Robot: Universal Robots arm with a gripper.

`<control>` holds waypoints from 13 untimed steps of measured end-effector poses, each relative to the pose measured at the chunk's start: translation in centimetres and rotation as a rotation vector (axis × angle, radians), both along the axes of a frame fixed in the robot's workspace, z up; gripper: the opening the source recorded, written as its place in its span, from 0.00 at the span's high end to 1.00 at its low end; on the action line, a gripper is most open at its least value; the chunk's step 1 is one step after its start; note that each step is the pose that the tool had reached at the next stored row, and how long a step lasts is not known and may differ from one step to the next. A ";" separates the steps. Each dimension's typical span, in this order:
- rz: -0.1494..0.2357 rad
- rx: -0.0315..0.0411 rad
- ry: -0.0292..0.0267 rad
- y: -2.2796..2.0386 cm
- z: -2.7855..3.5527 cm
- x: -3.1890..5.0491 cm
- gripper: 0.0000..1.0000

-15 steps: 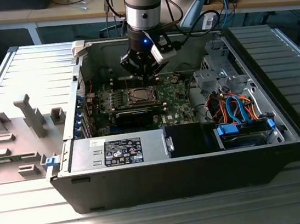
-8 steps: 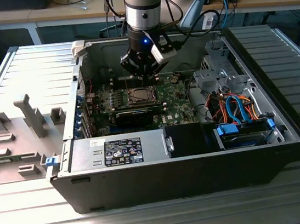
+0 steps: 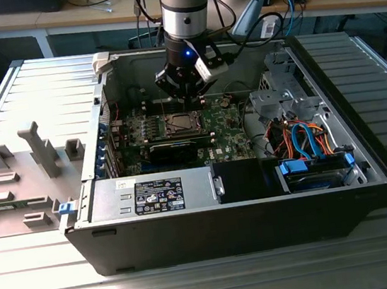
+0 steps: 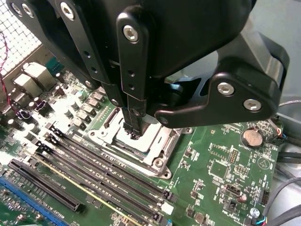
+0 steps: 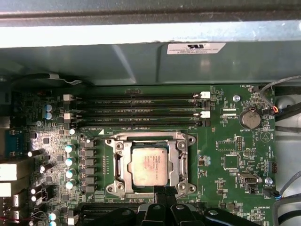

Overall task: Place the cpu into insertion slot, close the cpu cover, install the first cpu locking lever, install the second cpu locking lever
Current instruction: 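Install the first cpu locking lever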

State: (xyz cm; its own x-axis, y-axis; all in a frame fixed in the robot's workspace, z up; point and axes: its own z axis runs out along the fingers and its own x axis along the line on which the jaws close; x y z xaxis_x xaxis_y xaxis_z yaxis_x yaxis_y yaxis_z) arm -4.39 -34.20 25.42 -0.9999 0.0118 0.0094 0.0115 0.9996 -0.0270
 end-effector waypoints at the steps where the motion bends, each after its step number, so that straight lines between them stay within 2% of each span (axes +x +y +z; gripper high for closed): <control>1: 0.005 0.0036 0.0000 0.00 0.00 -0.01 0.89; 9: 0.068 0.0102 0.0001 0.00 0.00 0.00 0.89; 13: 0.071 0.0104 0.0000 0.00 -0.01 -0.04 0.89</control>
State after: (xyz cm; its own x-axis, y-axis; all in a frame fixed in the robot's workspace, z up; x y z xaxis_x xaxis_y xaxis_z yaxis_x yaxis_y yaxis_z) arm -4.42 -34.20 25.42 -0.9982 -0.0594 0.0092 -0.0596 0.9981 -0.0166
